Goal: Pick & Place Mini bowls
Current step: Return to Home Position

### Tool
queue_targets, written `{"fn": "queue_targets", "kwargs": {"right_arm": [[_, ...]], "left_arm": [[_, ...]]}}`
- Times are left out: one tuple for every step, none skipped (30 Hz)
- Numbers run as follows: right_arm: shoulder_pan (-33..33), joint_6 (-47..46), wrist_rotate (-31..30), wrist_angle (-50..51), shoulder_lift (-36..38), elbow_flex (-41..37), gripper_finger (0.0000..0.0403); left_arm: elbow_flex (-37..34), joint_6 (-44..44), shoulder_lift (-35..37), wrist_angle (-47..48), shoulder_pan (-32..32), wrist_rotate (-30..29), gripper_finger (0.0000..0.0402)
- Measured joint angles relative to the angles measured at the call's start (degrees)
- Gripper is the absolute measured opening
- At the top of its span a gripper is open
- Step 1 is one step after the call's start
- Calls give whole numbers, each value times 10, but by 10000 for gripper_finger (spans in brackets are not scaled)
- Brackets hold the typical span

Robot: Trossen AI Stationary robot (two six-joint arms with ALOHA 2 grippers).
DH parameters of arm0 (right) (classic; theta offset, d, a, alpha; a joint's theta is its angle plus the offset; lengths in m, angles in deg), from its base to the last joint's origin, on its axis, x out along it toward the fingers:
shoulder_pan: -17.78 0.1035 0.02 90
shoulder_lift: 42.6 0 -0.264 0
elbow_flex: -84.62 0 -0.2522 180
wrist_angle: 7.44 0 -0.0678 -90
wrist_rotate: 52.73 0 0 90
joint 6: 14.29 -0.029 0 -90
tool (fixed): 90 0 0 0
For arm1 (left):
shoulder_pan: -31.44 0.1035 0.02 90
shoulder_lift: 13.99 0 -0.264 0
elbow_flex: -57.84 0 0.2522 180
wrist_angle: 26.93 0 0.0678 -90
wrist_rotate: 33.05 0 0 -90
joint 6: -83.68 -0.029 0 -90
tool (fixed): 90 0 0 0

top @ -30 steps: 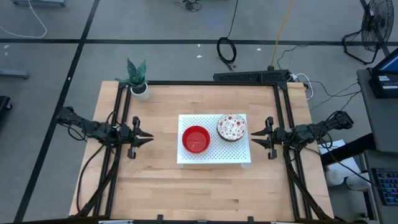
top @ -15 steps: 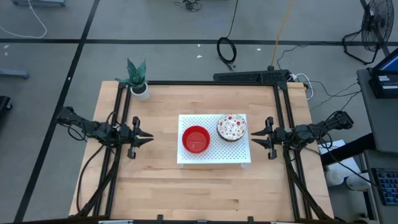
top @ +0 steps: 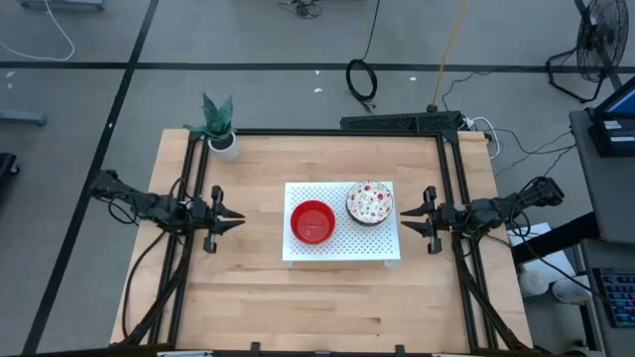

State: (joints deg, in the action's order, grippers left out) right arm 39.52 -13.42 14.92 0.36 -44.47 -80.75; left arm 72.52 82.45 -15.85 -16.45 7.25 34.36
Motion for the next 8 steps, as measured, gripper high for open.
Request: {"fn": "queue_targets", "kwargs": {"right_arm": [[0,0,0,0,0,0,94],[0,0,0,0,0,0,94],[0,0,0,0,0,0,94],[0,0,0,0,0,0,94],[0,0,0,0,0,0,95],[0,0,0,0,0,0,95],[0,0,0,0,0,0,96],[0,0,0,0,0,0,95]], "left_arm": [[0,0,0,0,0,0,63],[0,0,0,0,0,0,63],[0,0,0,0,0,0,62],[0,0,0,0,0,0,63],[0,0,0,0,0,0,63],[0,0,0,0,0,0,63],[0,0,0,0,0,0,62],[0,0,0,0,0,0,63]]}}
